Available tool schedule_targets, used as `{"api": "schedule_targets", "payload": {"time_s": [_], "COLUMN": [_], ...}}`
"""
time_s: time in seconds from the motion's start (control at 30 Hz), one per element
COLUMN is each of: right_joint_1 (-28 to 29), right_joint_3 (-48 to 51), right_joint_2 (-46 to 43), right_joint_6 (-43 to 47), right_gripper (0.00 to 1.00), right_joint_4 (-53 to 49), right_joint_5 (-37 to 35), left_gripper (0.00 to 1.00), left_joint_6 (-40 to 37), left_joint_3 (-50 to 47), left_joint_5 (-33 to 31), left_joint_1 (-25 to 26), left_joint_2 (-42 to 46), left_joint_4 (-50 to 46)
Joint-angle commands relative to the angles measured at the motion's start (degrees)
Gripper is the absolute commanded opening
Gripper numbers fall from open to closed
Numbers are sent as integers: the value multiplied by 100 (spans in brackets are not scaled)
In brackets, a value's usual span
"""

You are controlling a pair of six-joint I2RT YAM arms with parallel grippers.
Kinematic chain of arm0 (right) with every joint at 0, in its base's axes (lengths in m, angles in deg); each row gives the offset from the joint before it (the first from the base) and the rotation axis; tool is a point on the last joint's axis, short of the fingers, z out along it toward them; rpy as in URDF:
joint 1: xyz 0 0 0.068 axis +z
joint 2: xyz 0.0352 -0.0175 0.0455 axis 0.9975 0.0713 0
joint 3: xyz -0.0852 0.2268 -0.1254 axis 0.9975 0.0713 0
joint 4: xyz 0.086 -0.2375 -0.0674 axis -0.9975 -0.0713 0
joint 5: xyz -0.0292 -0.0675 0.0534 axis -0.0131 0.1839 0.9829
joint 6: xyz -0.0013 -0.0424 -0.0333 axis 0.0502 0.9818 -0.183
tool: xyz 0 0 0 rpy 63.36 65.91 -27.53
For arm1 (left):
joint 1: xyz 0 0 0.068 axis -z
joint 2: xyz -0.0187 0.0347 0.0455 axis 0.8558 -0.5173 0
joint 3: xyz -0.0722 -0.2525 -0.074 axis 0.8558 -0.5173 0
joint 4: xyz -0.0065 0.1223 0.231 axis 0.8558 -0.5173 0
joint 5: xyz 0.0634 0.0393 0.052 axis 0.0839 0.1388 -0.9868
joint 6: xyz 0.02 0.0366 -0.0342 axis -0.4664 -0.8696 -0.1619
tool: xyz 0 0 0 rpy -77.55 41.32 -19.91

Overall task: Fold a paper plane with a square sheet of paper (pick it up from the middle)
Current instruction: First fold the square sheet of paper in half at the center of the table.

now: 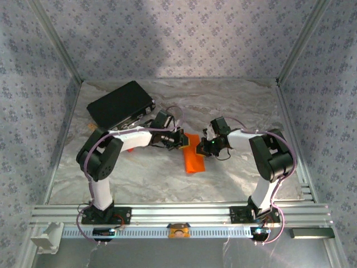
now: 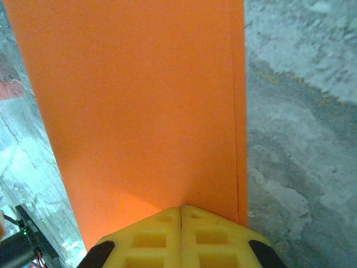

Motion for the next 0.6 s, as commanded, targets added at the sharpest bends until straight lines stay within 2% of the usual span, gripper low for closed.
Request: {"api": "schedule_targets", "payload": {"time_s": [0.0,0.23,0.57], "right_joint_1": [-62,-59,-28], "right_joint_3": [105,111,134], "right_joint_2": [233,252,285], "right_joint_6": [42,41,-6], "right_gripper": [0,0,0], "right_joint_4": [-393,-392,-335], "right_joint_5": [-451,-446,-430], "left_gripper": [0,0,0], "left_joint_6": [108,97,-366], "left_joint_3": [-82,-75,-139], "left_joint_5": [317,380,80], "left_joint_1": [-30,-32,-106], "left_joint_2": [-92,-326,-525], "left_joint_4": [372,390,-184]}}
